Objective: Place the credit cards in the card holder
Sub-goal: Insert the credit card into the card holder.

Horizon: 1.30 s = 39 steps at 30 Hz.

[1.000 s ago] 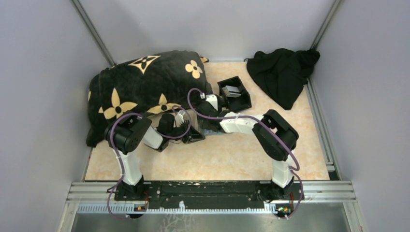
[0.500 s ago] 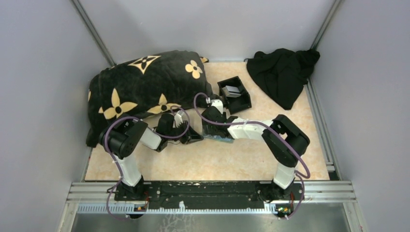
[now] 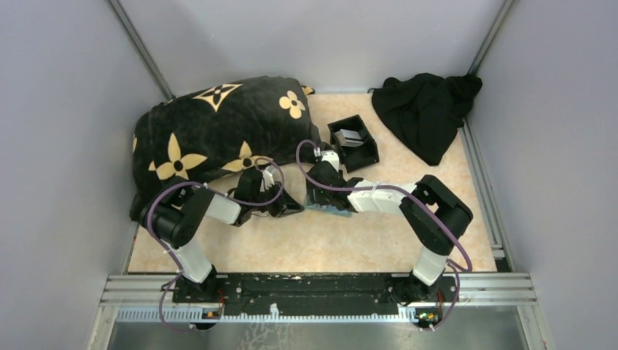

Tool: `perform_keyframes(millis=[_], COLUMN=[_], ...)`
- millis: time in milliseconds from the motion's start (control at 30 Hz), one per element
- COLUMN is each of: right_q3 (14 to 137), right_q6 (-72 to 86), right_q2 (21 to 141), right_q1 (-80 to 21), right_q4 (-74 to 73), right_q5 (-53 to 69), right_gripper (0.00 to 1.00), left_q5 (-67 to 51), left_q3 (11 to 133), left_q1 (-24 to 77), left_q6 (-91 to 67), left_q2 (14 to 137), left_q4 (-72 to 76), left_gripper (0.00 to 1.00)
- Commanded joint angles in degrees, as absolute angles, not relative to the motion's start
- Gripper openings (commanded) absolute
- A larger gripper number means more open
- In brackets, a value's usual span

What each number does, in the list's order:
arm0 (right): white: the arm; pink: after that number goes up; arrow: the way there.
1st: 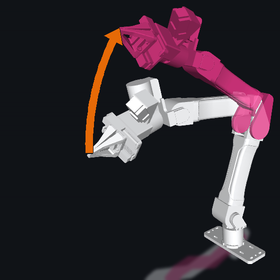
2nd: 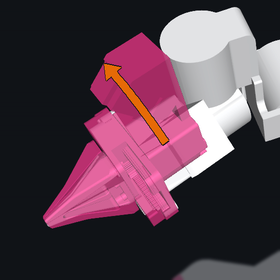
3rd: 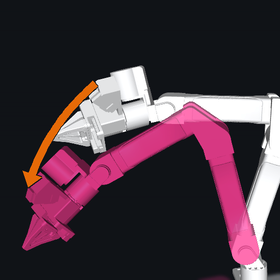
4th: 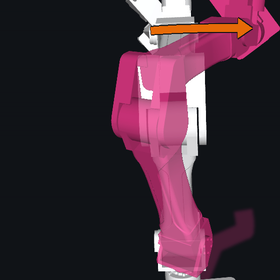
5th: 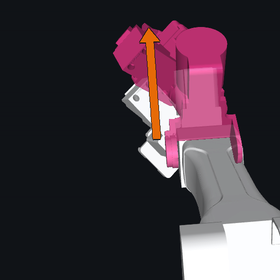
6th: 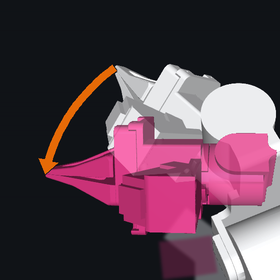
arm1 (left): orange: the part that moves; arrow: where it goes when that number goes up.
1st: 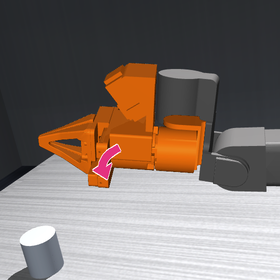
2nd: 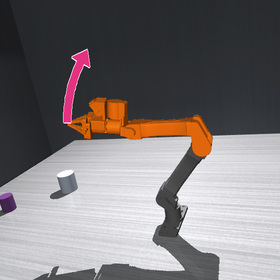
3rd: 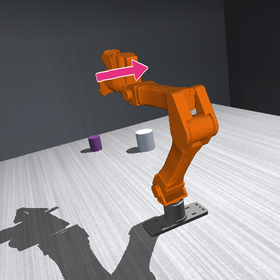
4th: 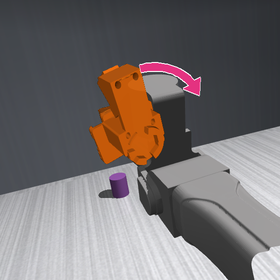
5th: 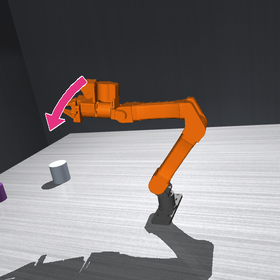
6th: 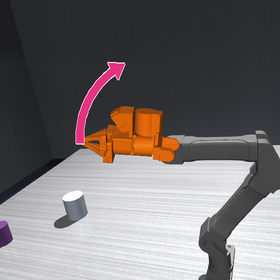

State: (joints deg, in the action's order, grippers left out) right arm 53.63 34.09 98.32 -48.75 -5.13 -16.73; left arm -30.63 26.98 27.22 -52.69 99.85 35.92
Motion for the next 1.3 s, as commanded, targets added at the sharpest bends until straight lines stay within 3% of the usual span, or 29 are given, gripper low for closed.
perform_keyframes(millis=[0, 1267], right_q3=[53.55, 56.45], right_q6=[33.59, 29.40], right_q2=[95.14, 87.73], right_q1=[-48.51, -47.07], right_q4=[-1.82, -6.41], right_q5=[-15.63, -14.97], right_gripper=[0.68, 0.66], left_q5=[-22.50, -14.42], left_q3=[27.44, 32.02], left_q1=[26.84, 29.32], left_q6=[-47.62, -45.77], left_q2=[102.81, 100.61], left_q4=[22.39, 11.03], left_gripper=[0.23, 0.17])
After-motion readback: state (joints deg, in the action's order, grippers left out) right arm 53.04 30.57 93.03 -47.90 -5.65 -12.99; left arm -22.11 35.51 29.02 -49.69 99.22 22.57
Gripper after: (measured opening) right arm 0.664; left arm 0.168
